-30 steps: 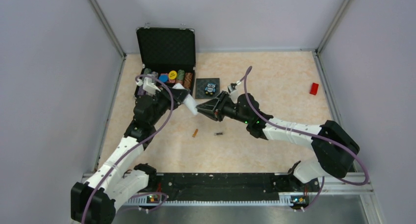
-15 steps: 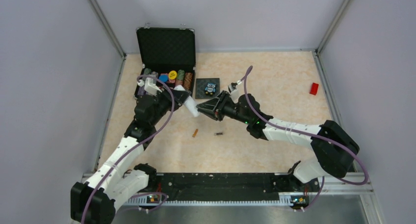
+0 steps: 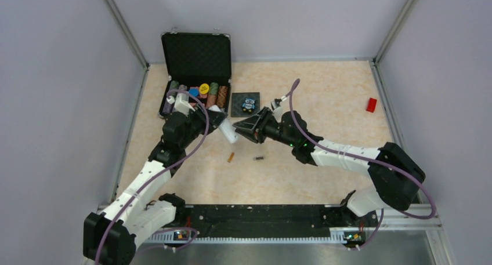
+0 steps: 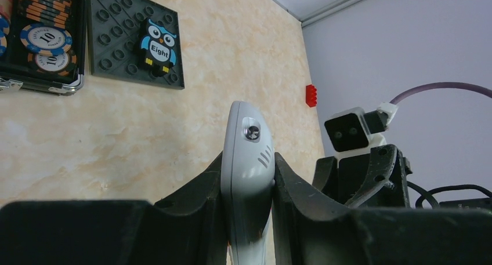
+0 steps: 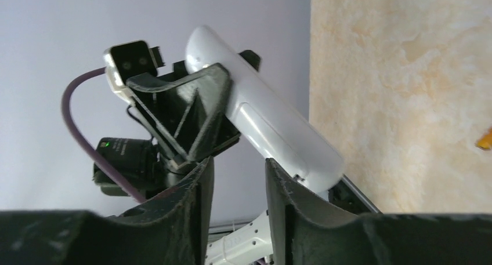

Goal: Load the batteries into the remote control

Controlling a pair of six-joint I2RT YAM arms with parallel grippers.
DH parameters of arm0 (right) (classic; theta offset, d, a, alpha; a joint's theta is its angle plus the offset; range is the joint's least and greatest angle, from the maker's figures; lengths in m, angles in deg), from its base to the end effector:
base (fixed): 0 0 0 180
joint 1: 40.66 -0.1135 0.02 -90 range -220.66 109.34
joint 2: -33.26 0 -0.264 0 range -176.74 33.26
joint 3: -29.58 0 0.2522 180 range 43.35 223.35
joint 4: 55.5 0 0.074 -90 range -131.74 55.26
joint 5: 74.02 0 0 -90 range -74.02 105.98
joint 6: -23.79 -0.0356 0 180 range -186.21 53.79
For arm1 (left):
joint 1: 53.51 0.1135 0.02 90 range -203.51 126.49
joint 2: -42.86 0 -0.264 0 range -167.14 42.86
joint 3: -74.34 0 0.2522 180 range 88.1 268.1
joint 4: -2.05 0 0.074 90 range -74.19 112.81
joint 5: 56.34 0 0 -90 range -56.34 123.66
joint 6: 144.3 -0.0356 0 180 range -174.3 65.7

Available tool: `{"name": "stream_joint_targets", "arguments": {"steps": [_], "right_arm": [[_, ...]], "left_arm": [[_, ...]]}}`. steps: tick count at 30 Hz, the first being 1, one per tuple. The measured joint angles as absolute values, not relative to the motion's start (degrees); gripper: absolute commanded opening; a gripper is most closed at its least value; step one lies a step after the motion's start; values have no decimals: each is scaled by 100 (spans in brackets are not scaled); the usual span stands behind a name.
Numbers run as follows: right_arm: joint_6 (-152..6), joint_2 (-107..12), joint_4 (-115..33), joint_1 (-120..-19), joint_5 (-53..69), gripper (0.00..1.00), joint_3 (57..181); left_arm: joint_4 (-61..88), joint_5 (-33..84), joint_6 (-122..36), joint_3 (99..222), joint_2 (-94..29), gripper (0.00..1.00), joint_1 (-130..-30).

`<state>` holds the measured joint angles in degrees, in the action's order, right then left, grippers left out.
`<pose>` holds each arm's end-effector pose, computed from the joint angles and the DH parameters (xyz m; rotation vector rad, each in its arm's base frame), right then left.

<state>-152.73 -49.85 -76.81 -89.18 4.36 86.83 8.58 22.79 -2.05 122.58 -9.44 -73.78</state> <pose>0.2091 0.2473 0.2570 0.4864 2.0056 1.8334 0.2015 -0.0816 0.2845 -0.3745 1.8453 -1.0659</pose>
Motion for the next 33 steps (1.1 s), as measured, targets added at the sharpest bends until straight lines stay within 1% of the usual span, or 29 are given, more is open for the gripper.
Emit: {"name": "stream_joint_targets", "arguments": {"steps": [1,3,7,9,10,14,17,23,27,30,32,33], "right_arm": [[-15300,-4974,-7550,-8915,439,46,8683],[-15343,-4961,-7231,-8913,439,49,8683],[-15385,-4924,-6794,-8907,454,49,8683],[-15389,-4924,-6706,-8907,454,46,8683],[-15389,-4924,-6689,-8907,454,43,8683],[-15400,-4924,-6678,-8907,452,26,8683],[-15442,-4924,-6702,-8907,452,25,8683],[-15455,-4924,-6704,-8909,428,30,8685],[-15457,-4924,-6704,-8909,397,30,8685],[-15455,-4924,-6704,-8909,384,26,8685],[-15453,-4924,-6704,-8909,382,17,8685],[-15450,-4924,-6706,-8909,373,15,8685]], "left_arm": [[856,2290,-211,12258,-944,0,-7378],[854,2318,-227,12258,-944,0,-7378],[845,2373,-286,12258,-944,0,-7376],[819,2366,-286,12261,-944,0,-7378],[815,2366,-286,12258,-944,0,-7378],[806,2366,-286,12261,-944,0,-7376],[804,2364,-286,12261,-944,0,-7378],[804,2366,-286,12261,-944,0,-7378],[802,2373,-288,12261,-944,0,-7376],[797,2393,-294,12261,-944,0,-7378],[789,2406,-303,12261,-944,0,-7376],[784,2408,-303,12261,-944,0,-7378]]}}
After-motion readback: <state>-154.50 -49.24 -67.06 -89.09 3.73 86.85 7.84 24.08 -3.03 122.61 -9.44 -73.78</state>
